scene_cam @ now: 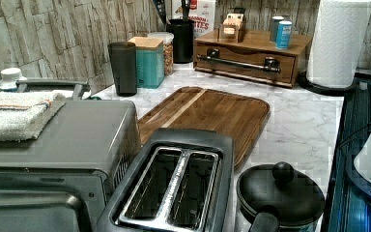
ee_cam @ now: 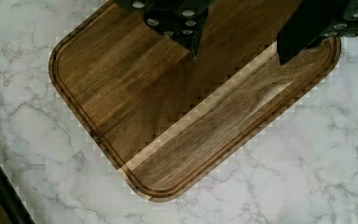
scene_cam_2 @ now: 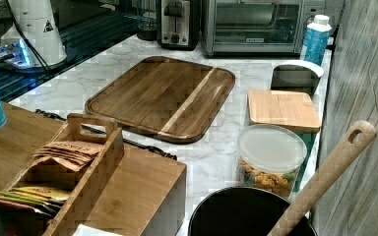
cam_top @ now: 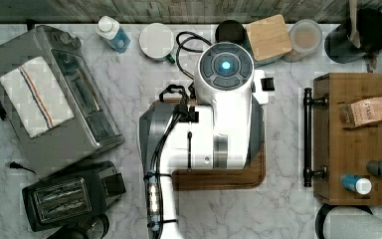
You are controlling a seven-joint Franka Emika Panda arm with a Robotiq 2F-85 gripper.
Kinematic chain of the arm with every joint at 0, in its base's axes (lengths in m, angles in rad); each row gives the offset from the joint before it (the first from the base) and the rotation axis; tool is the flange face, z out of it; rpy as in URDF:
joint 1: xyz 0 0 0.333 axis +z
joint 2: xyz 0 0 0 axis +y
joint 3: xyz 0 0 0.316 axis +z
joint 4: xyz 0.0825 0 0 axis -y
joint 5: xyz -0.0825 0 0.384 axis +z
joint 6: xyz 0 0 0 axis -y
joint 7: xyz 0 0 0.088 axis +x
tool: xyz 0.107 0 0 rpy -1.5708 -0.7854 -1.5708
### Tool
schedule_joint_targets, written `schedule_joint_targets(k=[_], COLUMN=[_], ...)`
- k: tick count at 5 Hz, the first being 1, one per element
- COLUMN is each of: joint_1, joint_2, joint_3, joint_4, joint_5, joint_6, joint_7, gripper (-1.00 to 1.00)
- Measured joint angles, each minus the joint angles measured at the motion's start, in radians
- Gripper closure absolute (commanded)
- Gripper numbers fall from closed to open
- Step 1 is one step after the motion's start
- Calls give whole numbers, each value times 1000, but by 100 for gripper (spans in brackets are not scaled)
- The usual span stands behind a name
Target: Open the drawer.
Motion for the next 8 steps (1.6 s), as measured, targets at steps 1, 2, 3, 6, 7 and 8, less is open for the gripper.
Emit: schedule_joint_targets(k=[1, 2, 3, 6, 7, 8], joint_1=[-2, 2, 2, -47, -90, -136], joint_2=[3, 8, 8, 14, 13, 11], joint_3=[0, -1, 1, -38, -56, -76], joint_4=[-3, -5, -25, -155, -214, -272], joint_5=[-4, -3, -3, -3, -5, -21], joint_6=[16, 18, 59, 166, 285, 394], joint_7=[0, 0, -24, -557, -698, -734], gripper=[-100, -100, -100, -100, -100, -100])
